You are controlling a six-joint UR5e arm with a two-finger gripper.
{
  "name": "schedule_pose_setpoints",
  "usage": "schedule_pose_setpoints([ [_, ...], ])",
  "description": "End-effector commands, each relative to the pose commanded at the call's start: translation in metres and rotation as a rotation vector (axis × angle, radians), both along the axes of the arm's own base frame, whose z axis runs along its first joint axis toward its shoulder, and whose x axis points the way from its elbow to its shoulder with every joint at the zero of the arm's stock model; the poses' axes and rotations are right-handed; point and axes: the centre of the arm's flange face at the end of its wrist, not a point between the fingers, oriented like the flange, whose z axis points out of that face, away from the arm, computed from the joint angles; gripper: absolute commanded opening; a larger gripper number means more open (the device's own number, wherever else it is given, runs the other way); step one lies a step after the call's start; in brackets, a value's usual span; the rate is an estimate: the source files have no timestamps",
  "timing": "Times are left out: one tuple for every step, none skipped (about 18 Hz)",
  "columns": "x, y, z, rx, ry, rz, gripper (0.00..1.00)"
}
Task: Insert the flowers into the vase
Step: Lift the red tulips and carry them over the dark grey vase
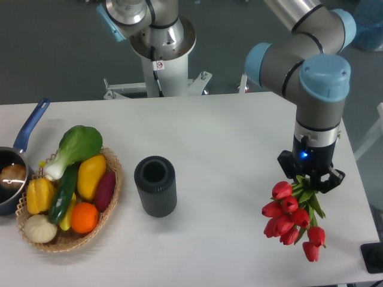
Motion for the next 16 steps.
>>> schedule_pose_setpoints([
  [0.008, 0.0, 0.017, 0.052, -0.001, -0.012, 0.0],
  [0.018, 0.001, 0.032, 0.116, -0.014, -0.016, 0.0],
  [0.028, 0.001, 0.048, 0.181, -0.029, -0.015, 0.0],
  [0.037, 0.003, 0.061, 0.24, -0.048, -0.018, 0.0],
  [0.043, 0.005, 0.068, 0.293, -0.072, -0.022, 0.0],
  [0.052, 0.009, 0.074, 0.343, -0.1, -0.036, 0.0],
  [0.064, 0.008, 0.086, 0.399, -0.12, -0.049, 0.0],
  [0.072, 0.007, 0.095, 0.45, -0.145, -0.063, 0.0],
  [0.077, 0.007, 0.098, 0.491, -0.171, -0.076, 0.0],
  [0.084, 0.006, 0.105, 0.527, -0.189, -0.086, 0.0],
  [0.092, 0.005, 0.11, 0.562, -0.211, -0.094, 0.0],
  [0.1, 0.004, 0.117, 0.599, -0.233, -0.101, 0.0],
  [0.108, -0.001, 0.121, 0.634, -0.262, -0.096, 0.0],
  [0.117, -0.003, 0.127, 0.668, -0.29, -0.096, 0.0],
  [0.125, -0.006, 0.131, 0.707, -0.32, -0.106, 0.0],
  [0.134, -0.008, 0.136, 0.749, -0.345, -0.13, 0.0],
])
